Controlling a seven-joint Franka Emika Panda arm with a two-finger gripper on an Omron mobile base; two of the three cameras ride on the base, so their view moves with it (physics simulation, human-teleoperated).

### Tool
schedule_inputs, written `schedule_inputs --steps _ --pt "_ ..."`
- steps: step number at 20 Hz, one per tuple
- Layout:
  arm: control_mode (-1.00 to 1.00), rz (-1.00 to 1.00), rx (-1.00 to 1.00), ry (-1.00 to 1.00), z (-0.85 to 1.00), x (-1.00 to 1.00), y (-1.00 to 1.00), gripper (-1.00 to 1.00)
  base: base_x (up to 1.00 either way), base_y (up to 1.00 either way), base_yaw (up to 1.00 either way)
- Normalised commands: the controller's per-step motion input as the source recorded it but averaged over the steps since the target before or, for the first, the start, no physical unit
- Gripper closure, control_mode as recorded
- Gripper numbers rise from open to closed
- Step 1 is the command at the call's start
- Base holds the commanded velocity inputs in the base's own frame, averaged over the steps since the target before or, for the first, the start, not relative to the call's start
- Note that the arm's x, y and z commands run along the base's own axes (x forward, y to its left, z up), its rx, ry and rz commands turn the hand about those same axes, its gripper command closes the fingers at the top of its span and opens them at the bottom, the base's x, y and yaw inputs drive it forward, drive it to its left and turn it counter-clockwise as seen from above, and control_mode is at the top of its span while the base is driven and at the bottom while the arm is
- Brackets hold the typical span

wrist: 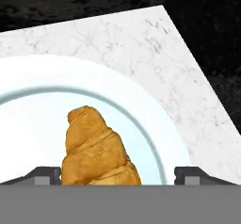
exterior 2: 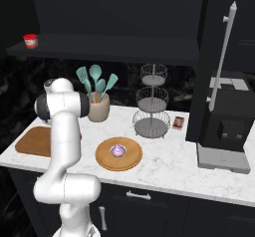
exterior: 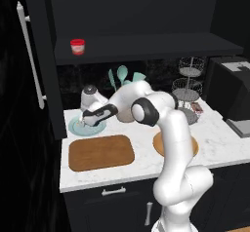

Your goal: From the different types of pastries on the counter, select a croissant and place it on the cutting board. Then retrieve a jar of jam from the cabinet and place it alongside the croissant on the cutting board.

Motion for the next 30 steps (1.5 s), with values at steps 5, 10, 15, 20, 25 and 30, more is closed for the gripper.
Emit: schedule_inputs --steps 5,10,15,20,25,30 --pt "-1.00 0.03 0.00 0.14 -0.34 0.11 0.22 1.00 0.00 0.00 0.00" --pt "-1.00 0.02 0.00 -0.10 -0.06 -0.38 0.04 1.00 0.00 0.00 0.00" --pt "-1.00 0.08 -0.02 -0.22 0.01 -0.76 0.00 1.00 0.00 0.00 0.00" --pt "-1.00 0.03 0.09 0.00 0.59 -0.59 -0.06 1.00 0.00 0.00 0.00" --pt "-1.00 0.00 0.11 0.00 0.80 -0.43 -0.18 1.00 0.00 0.00 0.00" --pt "-1.00 0.00 0.00 0.00 0.02 -0.79 -0.03 1.00 0.00 0.00 0.00"
